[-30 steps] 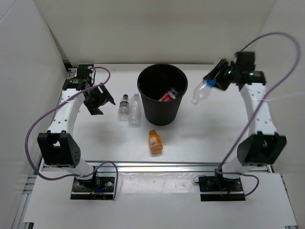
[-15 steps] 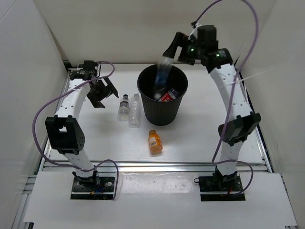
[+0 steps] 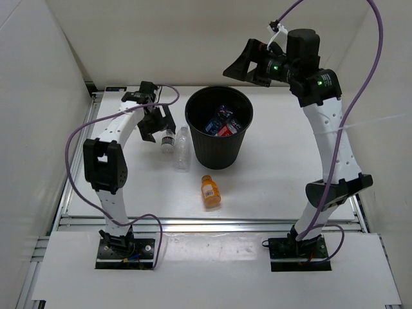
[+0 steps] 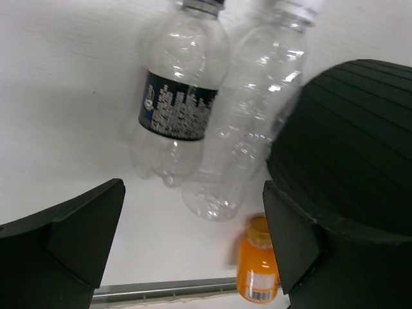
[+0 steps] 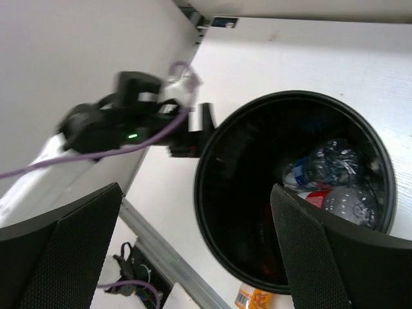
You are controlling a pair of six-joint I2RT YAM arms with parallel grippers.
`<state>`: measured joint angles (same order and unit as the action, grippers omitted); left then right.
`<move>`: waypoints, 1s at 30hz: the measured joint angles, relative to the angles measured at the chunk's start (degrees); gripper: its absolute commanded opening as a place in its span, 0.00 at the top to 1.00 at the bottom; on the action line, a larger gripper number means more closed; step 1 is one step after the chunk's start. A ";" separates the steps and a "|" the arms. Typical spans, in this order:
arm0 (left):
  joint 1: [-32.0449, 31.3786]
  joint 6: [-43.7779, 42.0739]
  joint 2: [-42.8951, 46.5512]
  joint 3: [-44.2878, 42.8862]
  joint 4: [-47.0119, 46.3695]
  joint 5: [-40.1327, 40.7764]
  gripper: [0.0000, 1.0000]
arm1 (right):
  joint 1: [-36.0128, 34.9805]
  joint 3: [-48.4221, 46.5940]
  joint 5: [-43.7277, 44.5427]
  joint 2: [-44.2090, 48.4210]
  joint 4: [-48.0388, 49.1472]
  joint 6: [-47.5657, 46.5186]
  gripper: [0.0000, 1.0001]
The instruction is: Put the plastic bottles in the bin
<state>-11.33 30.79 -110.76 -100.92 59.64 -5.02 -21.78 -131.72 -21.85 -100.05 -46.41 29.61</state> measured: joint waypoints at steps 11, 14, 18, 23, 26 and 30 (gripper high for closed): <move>-0.09 -2.73 -11.91 -2.89 -0.24 2.12 0.01 | 3.32 0.59 -6.93 0.59 -0.26 0.57 0.00; -0.11 -2.91 -14.67 -4.66 -0.90 1.70 0.11 | 4.68 0.74 -8.33 0.59 -0.33 0.90 0.00; -0.09 -3.04 -17.99 -6.86 -2.21 0.04 0.37 | 5.57 2.67 -9.77 1.46 -0.48 1.31 0.00; 0.74 -2.62 -18.62 -7.15 -2.47 -2.32 0.49 | 5.53 4.11 -11.04 2.23 -0.87 1.31 0.00; 1.68 -1.51 -16.55 -3.98 -3.58 -2.84 0.51 | 5.53 4.35 -11.30 2.32 -0.90 1.31 0.00; 3.43 1.03 -10.84 -1.90 0.35 0.59 0.48 | 5.53 5.49 -11.41 2.62 -1.27 1.29 0.00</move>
<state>-7.90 31.81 -121.60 -102.83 59.99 -4.43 -16.25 -126.23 -33.26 -97.43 -47.68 30.89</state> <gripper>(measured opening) 0.652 0.998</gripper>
